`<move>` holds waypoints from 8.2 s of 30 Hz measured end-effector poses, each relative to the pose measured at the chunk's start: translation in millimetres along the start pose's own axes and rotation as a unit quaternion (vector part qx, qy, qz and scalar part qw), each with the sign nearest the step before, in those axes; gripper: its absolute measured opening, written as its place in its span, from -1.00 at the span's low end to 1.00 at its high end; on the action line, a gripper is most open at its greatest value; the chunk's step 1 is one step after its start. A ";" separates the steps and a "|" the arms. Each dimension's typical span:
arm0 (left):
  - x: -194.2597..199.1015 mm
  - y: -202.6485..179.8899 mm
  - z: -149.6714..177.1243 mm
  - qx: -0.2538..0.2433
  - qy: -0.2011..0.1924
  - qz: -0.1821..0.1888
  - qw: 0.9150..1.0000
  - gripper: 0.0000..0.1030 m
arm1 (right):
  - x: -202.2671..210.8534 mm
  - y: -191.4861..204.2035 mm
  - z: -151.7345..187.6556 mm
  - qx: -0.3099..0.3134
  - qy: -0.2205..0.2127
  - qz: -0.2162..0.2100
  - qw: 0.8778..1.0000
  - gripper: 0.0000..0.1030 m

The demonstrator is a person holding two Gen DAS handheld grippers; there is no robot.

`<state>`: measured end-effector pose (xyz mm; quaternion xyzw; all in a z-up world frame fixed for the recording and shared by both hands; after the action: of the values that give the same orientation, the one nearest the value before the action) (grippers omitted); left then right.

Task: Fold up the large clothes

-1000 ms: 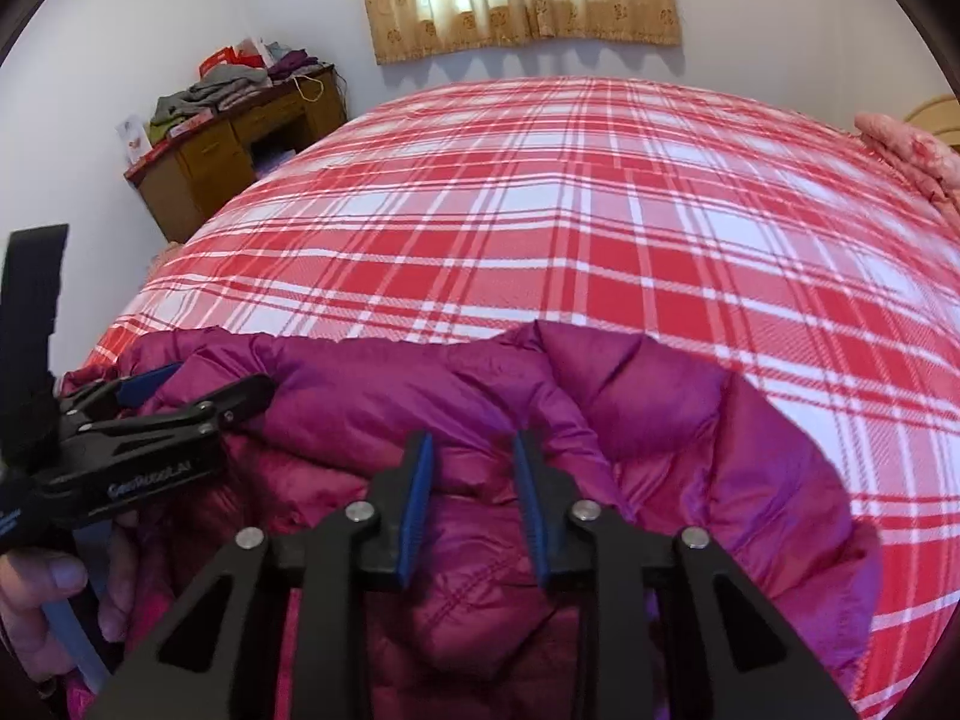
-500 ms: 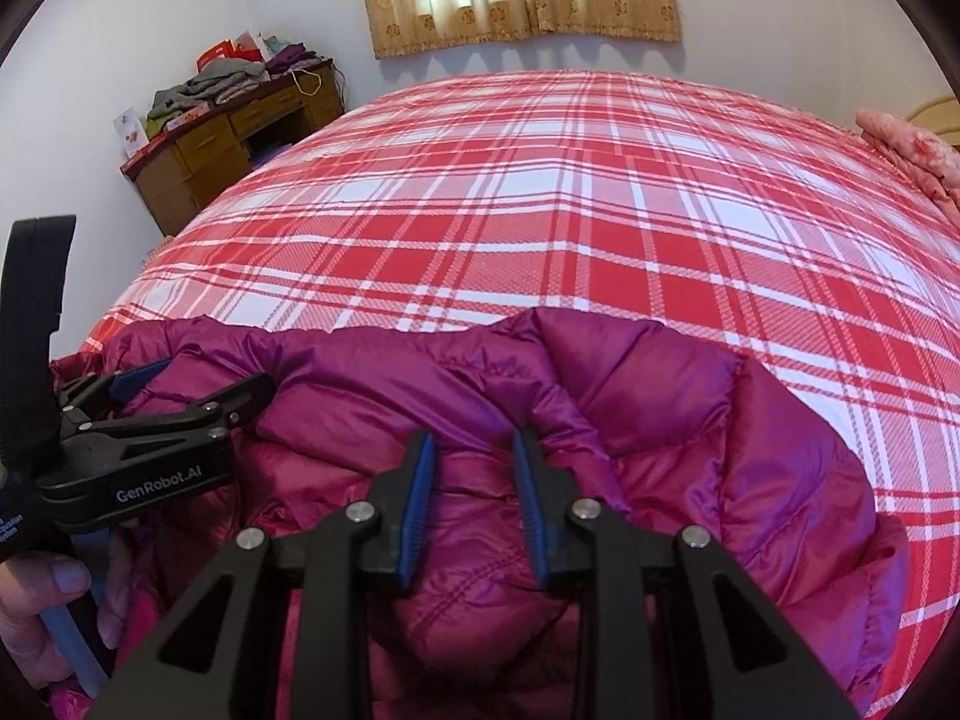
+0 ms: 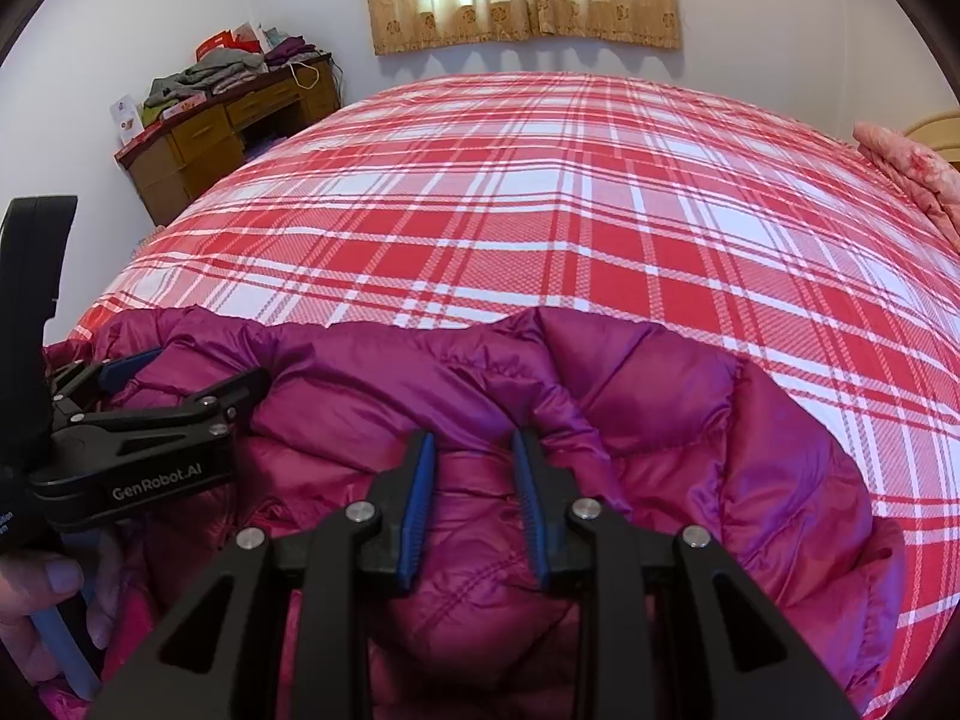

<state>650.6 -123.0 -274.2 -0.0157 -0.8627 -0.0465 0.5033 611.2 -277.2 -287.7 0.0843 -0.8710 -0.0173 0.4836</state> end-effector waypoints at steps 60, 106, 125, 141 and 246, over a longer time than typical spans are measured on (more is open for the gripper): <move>99.3 32.8 -0.3 -0.015 -0.048 -0.004 0.999 0.88 | 62.9 1.5 16.2 0.026 -0.002 -0.009 1.000 0.21; 209.6 146.2 410.6 -0.022 0.024 0.017 0.999 0.88 | 243.7 -16.5 402.1 -0.094 0.041 -0.019 0.995 0.65; 361.5 125.1 382.0 -0.067 -0.134 0.151 0.977 -0.90 | 339.7 6.3 366.7 -0.083 -0.102 -0.087 0.987 -0.84; 337.9 124.4 276.2 -0.091 -0.186 0.093 0.974 -0.87 | 383.8 -0.8 225.9 -0.086 -0.226 -0.091 0.966 -0.85; 149.5 73.8 151.5 0.043 -0.082 -0.072 0.993 0.90 | 118.2 92.5 123.4 -0.024 -0.034 0.035 0.998 0.14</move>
<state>451.0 -37.9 -213.5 0.0647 -0.9010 -0.0437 0.4267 433.6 -211.8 -243.7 0.0413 -0.8889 -0.0245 0.4556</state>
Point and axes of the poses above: each gripper's, at about its wrist camera, not at the fingertips, and x roughly against the way its jaws point, y to its left, z to its underside, the point moved 9 cm from there along -x, roughly the way its jaws point, and after that the axes turned 10 degrees about y, right-handed, at the moved point
